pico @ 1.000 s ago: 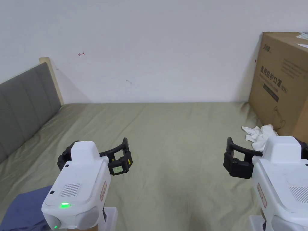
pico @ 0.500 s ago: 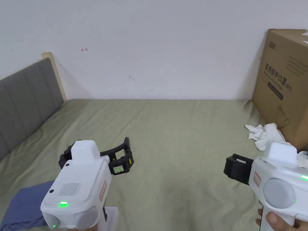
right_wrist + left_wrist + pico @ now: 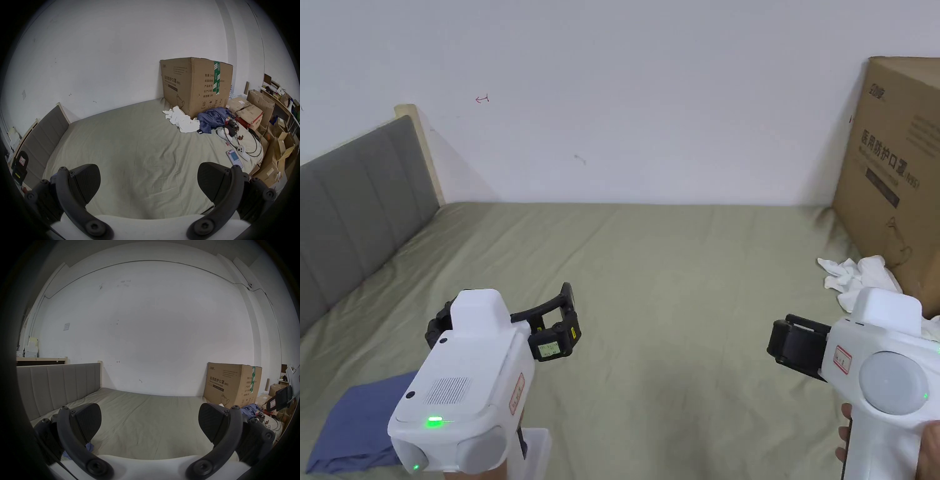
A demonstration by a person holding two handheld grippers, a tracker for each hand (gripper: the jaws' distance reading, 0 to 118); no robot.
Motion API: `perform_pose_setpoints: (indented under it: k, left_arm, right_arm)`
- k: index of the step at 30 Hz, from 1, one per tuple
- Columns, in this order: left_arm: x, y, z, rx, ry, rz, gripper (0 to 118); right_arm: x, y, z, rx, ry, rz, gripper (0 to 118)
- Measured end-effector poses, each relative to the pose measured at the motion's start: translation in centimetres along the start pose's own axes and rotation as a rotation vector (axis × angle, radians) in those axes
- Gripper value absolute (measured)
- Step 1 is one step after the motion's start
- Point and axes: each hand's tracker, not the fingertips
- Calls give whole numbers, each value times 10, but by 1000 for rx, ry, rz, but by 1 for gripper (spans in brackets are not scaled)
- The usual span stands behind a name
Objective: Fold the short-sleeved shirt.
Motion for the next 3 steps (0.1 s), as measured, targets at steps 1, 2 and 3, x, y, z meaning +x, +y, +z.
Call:
perform_pose_setpoints:
  k: [1,2,3]
  left_arm:
    - [0,0,0,0,0,-1,118]
    - [0,0,0,-1,0,-2,118]
    - [-1,0,0,-1,0,-3,118]
  right_arm:
    - [1,0,-1,5,0,1,117]
    - [2,0,0,14,7,6,117]
    - [2,0,0,20,12,9,117]
